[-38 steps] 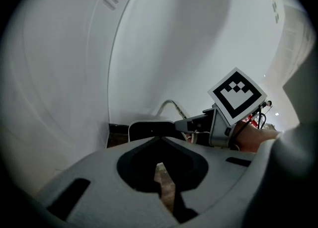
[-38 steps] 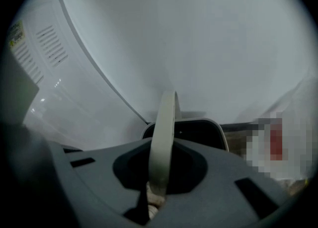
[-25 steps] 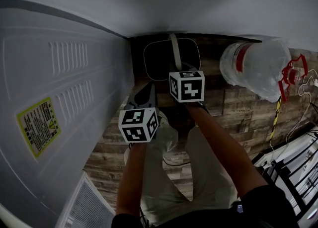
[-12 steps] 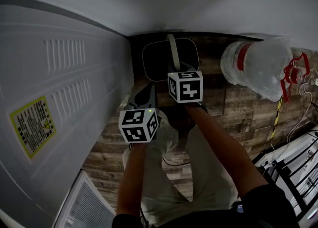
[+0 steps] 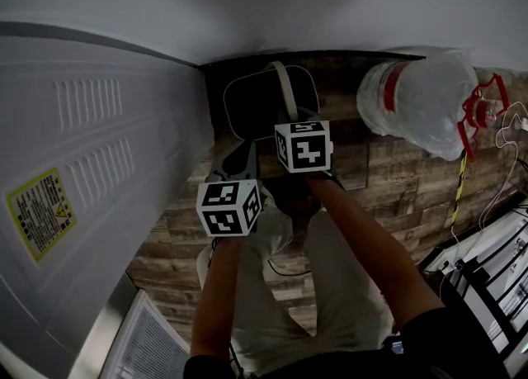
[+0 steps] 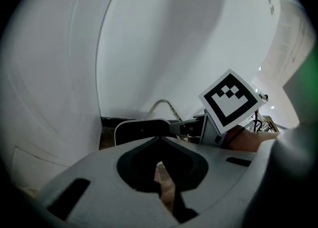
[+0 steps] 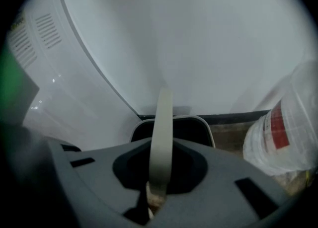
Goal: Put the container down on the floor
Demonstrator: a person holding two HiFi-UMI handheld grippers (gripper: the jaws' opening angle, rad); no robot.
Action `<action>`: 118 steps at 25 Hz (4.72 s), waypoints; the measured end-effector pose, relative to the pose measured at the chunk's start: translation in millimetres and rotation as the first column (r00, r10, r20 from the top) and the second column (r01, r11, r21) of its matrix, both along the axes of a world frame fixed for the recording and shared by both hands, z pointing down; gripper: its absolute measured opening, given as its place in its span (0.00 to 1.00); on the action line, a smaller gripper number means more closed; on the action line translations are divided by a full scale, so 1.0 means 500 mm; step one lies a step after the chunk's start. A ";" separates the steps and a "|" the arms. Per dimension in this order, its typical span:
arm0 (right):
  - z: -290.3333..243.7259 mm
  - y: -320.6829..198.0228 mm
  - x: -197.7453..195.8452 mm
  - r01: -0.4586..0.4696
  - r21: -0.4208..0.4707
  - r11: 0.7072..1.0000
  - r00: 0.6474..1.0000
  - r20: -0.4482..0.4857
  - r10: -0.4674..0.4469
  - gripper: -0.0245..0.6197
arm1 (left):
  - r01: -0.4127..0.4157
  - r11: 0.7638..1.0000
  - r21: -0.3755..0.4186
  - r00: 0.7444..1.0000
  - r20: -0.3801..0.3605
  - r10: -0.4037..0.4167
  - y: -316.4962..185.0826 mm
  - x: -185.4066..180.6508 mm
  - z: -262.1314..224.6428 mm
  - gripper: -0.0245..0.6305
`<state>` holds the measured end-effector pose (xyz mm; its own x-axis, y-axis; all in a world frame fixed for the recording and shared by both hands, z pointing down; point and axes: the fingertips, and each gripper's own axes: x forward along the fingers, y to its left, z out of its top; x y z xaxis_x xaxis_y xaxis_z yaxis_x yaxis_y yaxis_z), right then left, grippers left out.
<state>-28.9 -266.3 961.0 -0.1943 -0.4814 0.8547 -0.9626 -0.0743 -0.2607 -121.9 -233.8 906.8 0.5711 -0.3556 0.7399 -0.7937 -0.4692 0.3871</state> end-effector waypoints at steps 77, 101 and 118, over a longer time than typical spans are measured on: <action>-0.194 0.169 0.299 -0.133 -0.085 0.987 0.988 0.068 0.139 0.11 | -0.174 0.982 -0.073 0.983 -0.068 0.169 0.068 0.329 -0.207 0.06; -0.436 0.262 0.282 -0.059 -0.056 0.997 0.996 0.069 0.063 0.09 | -0.100 0.991 -0.089 0.990 -0.104 0.090 0.146 0.322 -0.414 0.06; -0.598 0.259 0.271 -0.077 0.051 0.996 0.993 0.090 0.073 0.09 | -0.054 0.999 0.009 0.989 -0.138 0.054 0.159 0.287 -0.572 0.06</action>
